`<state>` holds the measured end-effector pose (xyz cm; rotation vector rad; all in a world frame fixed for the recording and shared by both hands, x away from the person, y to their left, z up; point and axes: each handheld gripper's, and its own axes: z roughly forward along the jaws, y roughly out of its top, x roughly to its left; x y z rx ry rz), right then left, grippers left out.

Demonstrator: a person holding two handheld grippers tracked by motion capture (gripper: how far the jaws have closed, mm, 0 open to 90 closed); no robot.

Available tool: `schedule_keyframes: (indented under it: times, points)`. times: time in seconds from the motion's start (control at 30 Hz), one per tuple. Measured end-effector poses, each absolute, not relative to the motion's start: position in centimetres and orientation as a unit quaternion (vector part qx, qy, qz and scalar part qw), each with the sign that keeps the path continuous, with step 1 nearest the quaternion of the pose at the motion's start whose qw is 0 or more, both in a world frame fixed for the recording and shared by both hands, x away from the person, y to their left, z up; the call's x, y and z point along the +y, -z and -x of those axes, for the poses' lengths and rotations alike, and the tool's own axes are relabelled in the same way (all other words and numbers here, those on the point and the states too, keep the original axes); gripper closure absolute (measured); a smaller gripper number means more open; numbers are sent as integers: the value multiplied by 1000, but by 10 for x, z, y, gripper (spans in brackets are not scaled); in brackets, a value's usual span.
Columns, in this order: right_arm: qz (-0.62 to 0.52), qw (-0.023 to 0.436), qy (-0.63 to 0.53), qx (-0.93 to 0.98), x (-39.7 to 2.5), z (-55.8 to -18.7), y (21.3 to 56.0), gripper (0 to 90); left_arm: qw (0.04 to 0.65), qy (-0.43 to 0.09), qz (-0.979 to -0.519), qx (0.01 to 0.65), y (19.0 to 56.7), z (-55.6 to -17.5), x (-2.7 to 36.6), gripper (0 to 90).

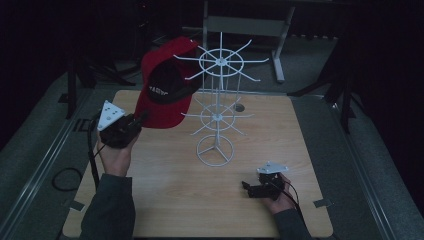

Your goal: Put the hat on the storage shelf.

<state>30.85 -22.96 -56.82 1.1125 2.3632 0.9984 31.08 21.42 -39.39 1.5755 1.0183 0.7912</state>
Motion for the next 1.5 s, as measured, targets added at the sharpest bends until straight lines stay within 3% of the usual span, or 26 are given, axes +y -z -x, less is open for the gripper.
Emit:
schedule_keyframes:
  times: [0.5,1.03,1.5]
  points:
    - [-392,172,-352,832,-230,-308,568,131,523,-307,-670,427,426,-308,210,837]
    - [-392,171,-352,832,-230,-308,568,131,523,-300,-678,421,429,-309,209,550]
    - [-392,172,-352,832,-230,-308,568,131,523,-302,-657,451,433,-308,222,452]
